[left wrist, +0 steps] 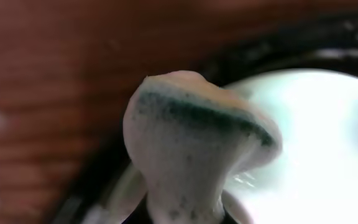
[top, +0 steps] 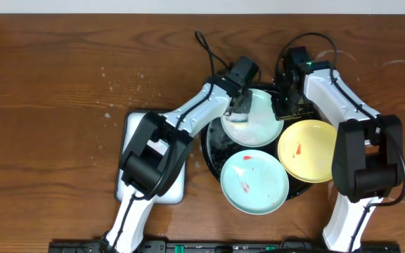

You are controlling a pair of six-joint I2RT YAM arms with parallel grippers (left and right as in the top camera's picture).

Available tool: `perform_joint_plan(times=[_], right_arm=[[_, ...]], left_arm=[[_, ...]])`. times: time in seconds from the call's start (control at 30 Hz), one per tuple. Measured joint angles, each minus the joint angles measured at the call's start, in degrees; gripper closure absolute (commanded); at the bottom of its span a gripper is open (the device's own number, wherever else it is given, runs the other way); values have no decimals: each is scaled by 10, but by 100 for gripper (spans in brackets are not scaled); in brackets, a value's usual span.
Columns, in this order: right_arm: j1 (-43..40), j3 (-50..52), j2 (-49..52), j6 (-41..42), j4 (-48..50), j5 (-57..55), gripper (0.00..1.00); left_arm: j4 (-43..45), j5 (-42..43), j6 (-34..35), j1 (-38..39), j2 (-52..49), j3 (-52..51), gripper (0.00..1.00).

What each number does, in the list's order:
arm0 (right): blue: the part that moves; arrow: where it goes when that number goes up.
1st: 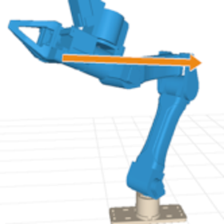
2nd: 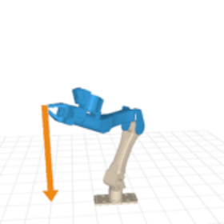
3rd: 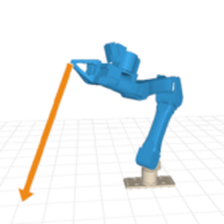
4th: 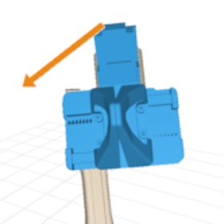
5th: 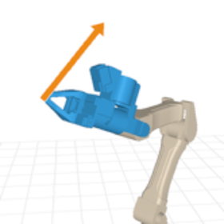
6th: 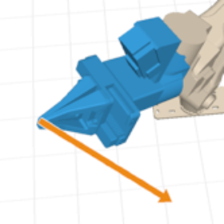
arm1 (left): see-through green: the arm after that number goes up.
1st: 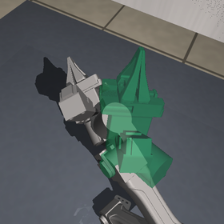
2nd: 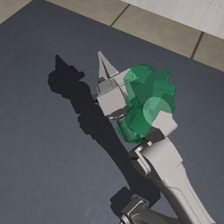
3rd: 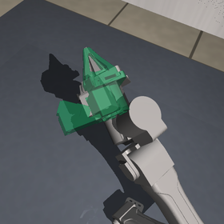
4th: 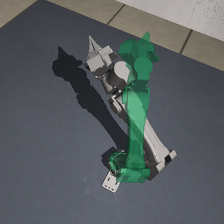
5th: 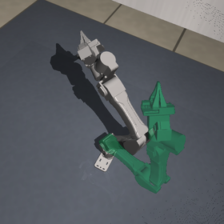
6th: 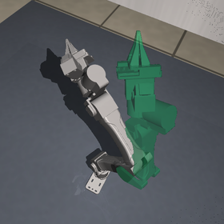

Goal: Clean dirty plates on tray and stack at the side
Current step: 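Scrub the green plate surface with the sponge in the left gripper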

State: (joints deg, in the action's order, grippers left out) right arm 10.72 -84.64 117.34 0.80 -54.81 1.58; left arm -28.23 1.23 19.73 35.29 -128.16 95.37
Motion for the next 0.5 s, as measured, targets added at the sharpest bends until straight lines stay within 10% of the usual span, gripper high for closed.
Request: perform_joint_plan(times=[0.5], right_arm=[[0, 0, 0, -2, -10, 12, 99]], left_arm=[[22, -166, -82, 35, 3, 0, 93]])
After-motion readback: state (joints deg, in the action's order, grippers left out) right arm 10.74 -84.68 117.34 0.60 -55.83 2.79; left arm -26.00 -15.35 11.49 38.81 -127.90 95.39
